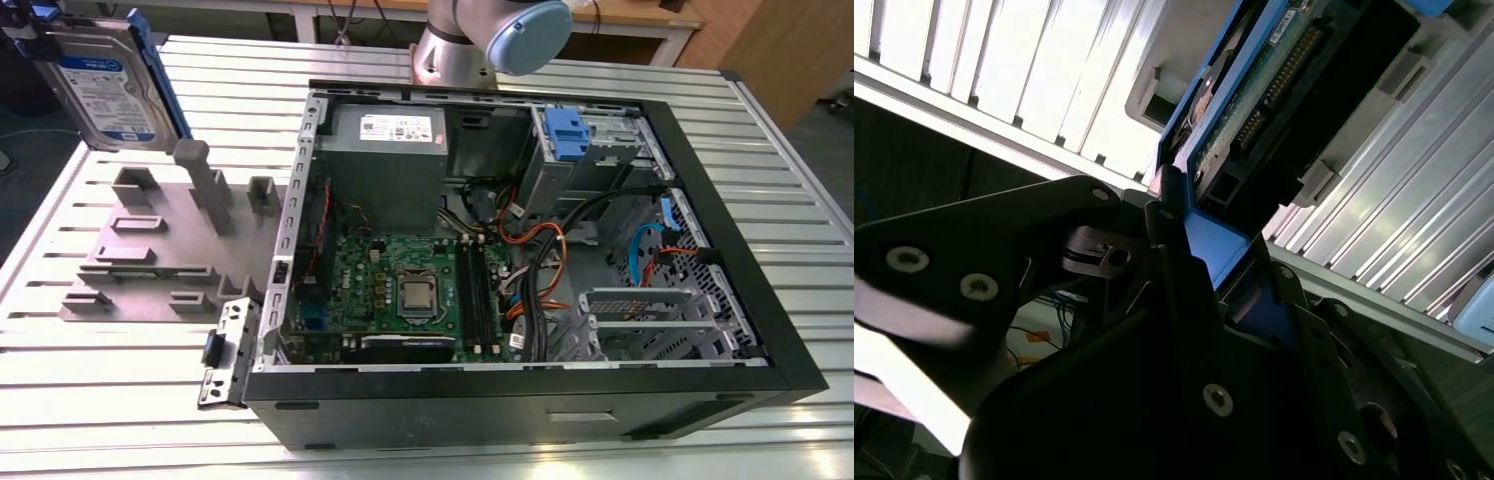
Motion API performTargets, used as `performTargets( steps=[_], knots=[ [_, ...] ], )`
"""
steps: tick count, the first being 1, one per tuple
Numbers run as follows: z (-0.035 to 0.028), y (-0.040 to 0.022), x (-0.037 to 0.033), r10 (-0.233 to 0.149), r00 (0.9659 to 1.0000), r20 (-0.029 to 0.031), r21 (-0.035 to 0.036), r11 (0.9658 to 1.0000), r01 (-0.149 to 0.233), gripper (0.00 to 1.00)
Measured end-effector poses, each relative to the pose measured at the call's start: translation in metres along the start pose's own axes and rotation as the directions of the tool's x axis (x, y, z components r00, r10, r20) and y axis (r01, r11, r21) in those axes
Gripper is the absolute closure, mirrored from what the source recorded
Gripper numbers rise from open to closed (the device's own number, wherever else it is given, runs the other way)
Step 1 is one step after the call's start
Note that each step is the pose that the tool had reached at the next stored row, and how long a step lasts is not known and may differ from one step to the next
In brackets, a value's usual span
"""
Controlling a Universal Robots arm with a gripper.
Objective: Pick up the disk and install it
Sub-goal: 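Pick up the disk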
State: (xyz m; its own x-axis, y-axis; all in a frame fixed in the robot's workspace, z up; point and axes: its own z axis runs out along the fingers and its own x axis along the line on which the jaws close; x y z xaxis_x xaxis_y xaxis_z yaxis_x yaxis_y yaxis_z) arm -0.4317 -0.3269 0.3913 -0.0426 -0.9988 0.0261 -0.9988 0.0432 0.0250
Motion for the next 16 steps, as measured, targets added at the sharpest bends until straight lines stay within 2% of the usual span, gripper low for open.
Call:
performTargets(
  steps=[6,16],
  knots=[
    [-0.0024,0.0000,0.0001,0.000,1.0000,-0.0001,-0.0001,1.0000,0.000,0.64],
    [-0.0124,0.0003,0.0003,0.000,1.0000,0.0000,0.0000,1.0000,0.000,0.64]
  ],
)
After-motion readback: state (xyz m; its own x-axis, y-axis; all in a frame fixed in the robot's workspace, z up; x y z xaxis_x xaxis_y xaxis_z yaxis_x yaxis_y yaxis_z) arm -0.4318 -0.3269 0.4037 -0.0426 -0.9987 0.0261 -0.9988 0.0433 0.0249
